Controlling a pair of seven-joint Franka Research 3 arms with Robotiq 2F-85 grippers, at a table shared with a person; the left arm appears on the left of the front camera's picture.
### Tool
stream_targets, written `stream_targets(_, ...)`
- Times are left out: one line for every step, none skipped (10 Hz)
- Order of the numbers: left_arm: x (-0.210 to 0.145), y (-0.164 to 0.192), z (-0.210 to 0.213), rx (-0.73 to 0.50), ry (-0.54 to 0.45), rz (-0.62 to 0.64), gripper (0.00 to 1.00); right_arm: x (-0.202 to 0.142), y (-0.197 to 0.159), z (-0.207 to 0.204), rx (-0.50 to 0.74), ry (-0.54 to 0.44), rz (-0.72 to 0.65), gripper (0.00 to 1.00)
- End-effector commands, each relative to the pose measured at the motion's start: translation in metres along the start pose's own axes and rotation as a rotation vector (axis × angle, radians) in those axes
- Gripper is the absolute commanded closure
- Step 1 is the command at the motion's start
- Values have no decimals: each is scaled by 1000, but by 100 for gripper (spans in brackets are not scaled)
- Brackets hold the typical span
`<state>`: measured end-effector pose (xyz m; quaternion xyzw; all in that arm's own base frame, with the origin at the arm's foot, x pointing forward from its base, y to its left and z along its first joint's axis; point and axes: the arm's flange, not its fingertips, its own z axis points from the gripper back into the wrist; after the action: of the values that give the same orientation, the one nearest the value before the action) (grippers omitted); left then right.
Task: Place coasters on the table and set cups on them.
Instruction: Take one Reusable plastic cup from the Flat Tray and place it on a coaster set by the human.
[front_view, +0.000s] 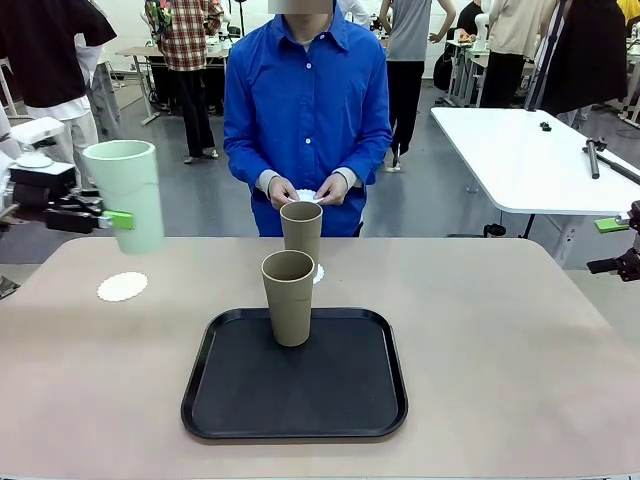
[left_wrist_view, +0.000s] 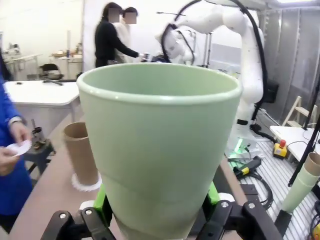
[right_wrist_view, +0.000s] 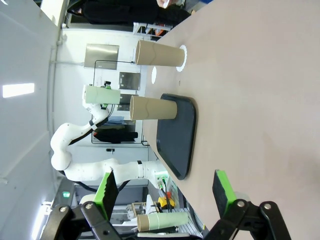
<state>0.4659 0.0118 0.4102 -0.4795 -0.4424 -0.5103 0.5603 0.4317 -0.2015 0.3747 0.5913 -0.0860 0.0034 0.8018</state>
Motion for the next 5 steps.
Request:
stream_targets(-6, 17, 34, 52, -24, -10, 15, 1, 0, -1, -6, -1, 0, 0)
stream_targets(-14, 25, 58, 98, -29, -12, 15, 1, 0, -1, -6, -1, 0, 0)
stream_targets(-20, 26, 70, 111, -21, -17, 15, 1, 0, -1, -6, -1, 0, 0)
stream_targets(-26, 32, 83, 147, 20, -30, 15, 1, 0, -1, -6, -1, 0, 0)
stream_targets(-33, 36, 96, 172, 29, -28, 15, 1, 0, -1, -6, -1, 0, 0)
